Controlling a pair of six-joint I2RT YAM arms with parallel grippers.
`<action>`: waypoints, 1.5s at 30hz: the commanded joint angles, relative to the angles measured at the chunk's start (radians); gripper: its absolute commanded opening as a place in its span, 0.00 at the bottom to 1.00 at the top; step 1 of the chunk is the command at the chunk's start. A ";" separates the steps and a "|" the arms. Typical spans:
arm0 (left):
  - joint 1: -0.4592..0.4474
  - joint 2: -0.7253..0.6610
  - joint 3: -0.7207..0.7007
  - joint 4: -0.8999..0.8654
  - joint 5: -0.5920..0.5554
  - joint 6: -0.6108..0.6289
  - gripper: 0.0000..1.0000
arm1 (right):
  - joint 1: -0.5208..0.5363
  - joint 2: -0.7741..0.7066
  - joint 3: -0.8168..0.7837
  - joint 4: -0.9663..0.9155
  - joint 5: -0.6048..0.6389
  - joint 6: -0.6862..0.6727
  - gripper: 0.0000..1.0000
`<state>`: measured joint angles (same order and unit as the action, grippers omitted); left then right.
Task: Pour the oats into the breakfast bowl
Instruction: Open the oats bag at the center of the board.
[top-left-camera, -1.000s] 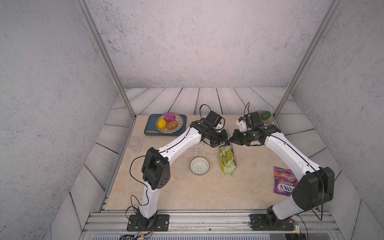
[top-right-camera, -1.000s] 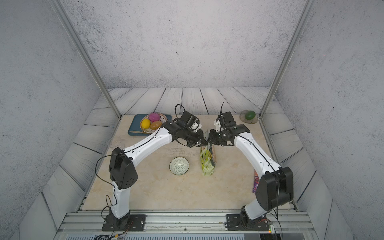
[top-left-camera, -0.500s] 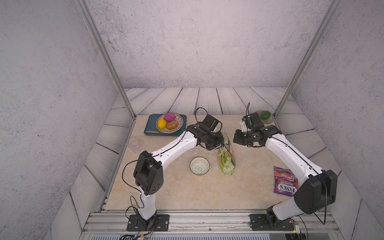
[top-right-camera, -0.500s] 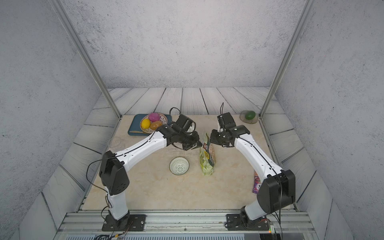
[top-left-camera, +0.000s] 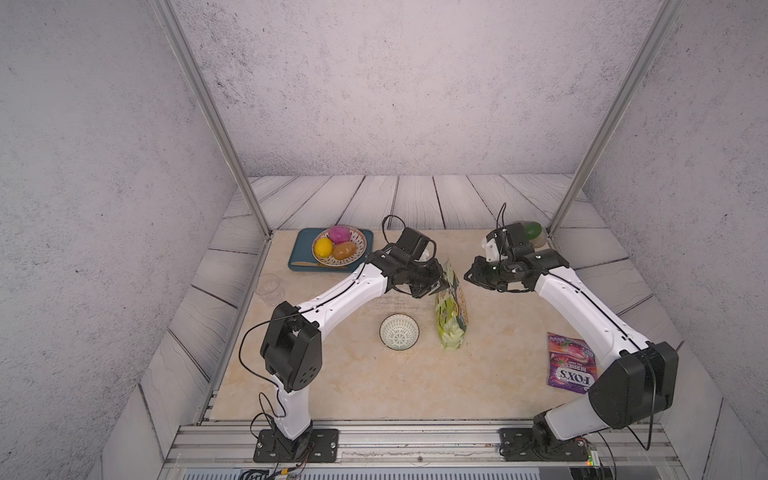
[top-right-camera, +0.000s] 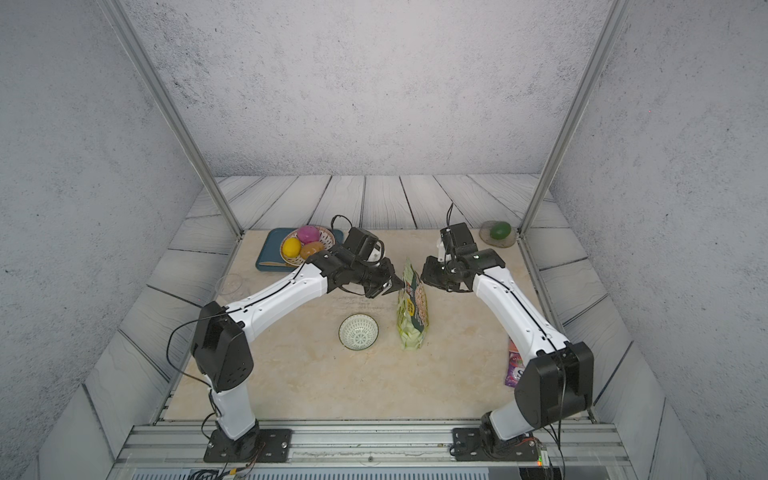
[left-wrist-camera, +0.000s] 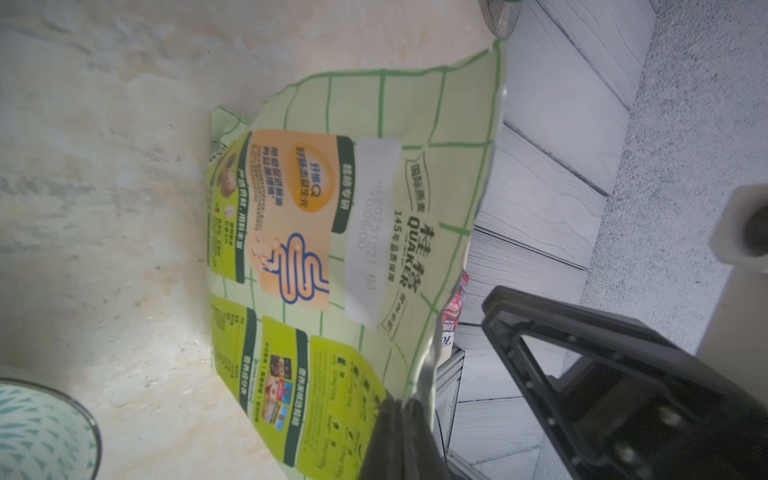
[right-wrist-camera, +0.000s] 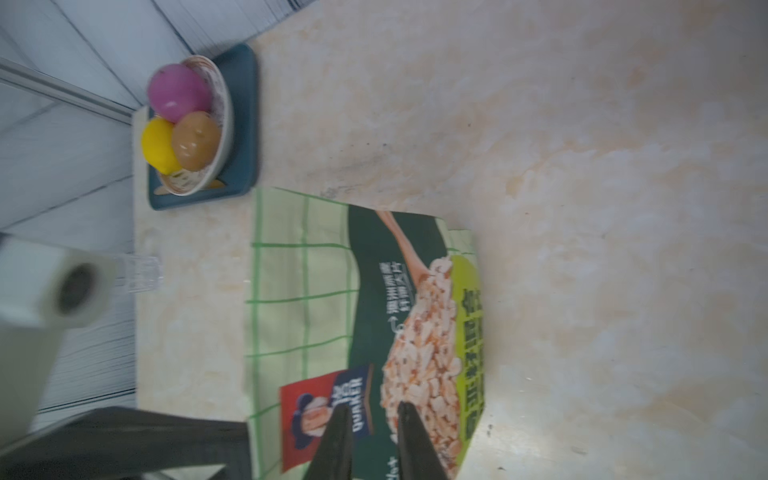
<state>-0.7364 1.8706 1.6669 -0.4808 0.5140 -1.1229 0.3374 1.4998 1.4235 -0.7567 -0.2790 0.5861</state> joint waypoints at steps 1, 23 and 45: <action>-0.011 0.033 0.057 0.031 0.031 0.029 0.00 | 0.004 -0.009 0.026 0.017 -0.123 0.029 0.24; -0.020 0.076 0.122 -0.041 0.031 0.064 0.00 | 0.020 -0.002 -0.041 -0.031 -0.072 -0.002 0.16; -0.028 0.075 0.126 -0.047 0.003 0.047 0.00 | 0.054 0.041 -0.038 0.002 0.055 0.014 0.00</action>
<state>-0.7593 1.9701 1.7924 -0.5522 0.5358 -1.0775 0.3824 1.5539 1.4059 -0.7689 -0.3038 0.6170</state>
